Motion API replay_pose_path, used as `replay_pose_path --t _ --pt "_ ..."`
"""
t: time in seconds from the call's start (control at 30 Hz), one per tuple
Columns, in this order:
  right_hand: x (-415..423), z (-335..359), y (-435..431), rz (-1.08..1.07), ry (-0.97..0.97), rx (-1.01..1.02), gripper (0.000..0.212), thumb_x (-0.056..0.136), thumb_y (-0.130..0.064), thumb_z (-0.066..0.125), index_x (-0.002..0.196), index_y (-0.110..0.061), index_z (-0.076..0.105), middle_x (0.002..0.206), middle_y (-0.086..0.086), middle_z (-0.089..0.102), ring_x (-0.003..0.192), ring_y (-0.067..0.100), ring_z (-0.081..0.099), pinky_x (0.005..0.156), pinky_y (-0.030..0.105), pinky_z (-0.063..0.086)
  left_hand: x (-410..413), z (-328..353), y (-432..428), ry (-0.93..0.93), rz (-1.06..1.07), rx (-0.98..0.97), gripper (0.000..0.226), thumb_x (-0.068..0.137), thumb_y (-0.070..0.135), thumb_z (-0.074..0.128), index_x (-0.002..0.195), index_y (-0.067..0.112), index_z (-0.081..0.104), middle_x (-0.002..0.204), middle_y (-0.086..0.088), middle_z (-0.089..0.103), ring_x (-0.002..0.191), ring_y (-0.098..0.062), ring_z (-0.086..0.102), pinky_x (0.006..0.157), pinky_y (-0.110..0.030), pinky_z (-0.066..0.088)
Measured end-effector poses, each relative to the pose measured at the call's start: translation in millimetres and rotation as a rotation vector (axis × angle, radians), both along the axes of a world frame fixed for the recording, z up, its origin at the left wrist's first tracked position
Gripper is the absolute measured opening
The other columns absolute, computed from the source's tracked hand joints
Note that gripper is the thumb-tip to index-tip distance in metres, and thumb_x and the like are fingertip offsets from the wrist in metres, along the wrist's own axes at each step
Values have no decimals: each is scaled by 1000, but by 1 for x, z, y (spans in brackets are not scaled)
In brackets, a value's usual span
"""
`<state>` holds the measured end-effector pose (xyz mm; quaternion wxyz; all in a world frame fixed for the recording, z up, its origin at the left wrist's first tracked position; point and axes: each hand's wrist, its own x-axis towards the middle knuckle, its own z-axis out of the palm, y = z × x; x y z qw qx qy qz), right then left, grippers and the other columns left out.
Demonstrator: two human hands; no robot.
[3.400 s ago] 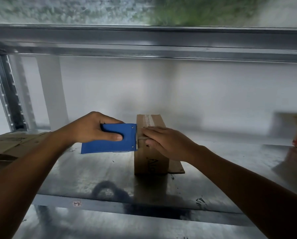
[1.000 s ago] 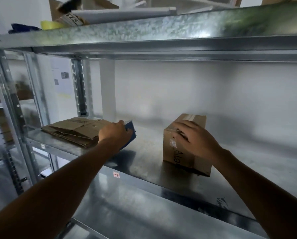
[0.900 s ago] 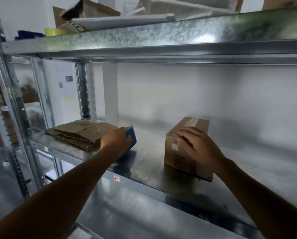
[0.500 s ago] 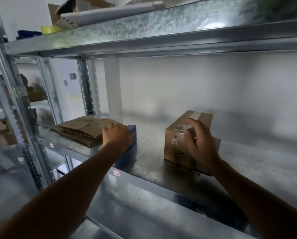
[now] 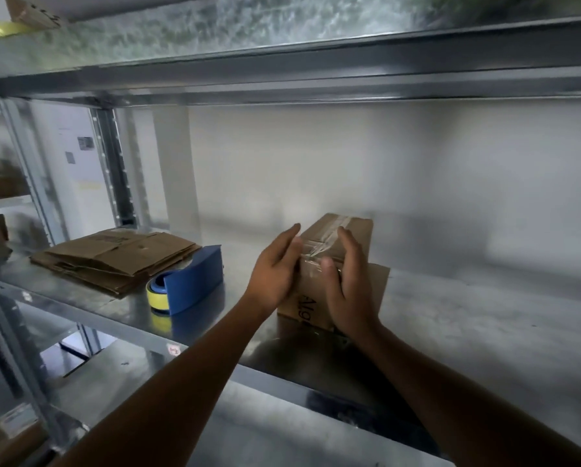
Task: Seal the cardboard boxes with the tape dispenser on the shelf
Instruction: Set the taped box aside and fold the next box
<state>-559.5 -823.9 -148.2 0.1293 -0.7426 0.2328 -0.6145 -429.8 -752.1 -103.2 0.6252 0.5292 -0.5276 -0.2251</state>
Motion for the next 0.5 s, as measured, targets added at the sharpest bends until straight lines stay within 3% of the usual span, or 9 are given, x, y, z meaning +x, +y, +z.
replay_pose_path --t 0.1,0.17,0.23,0.37,0.5 --pt "4 -1 4 13 -49 64 62 103 -41 38 157 -13 26 162 2 31 151 18 29 122 42 29 -4 -6 -4 93 39 -36 43 108 34 45 150 26 49 150 9 52 136 -9 49 119 -34 36" --pt "8 -2 5 28 -100 130 62 103 -45 33 158 -19 21 165 -7 22 154 10 21 125 38 23 -6 -11 -7 139 76 -43 42 109 34 42 150 25 50 149 9 53 136 -7 49 115 -22 37" --pt "11 -5 3 41 -154 217 66 102 -52 28 160 -21 19 167 -10 17 154 4 15 127 38 18 -9 -16 -9 188 112 -14 40 109 40 38 142 28 56 135 13 62 125 -5 57 96 -9 44" --pt "18 -8 -1 28 -220 364 70 96 -63 24 159 -32 18 168 -13 15 153 -1 12 127 41 16 -9 -22 -12 291 111 48 41 109 47 27 129 36 61 107 21 68 94 8 66 78 -11 48" --pt "18 -5 0 55 -264 516 81 90 -67 24 161 -30 15 167 -18 11 152 -5 10 128 37 12 -9 -24 -19 303 168 84 48 108 50 28 91 32 69 74 25 72 73 15 65 67 -14 44"
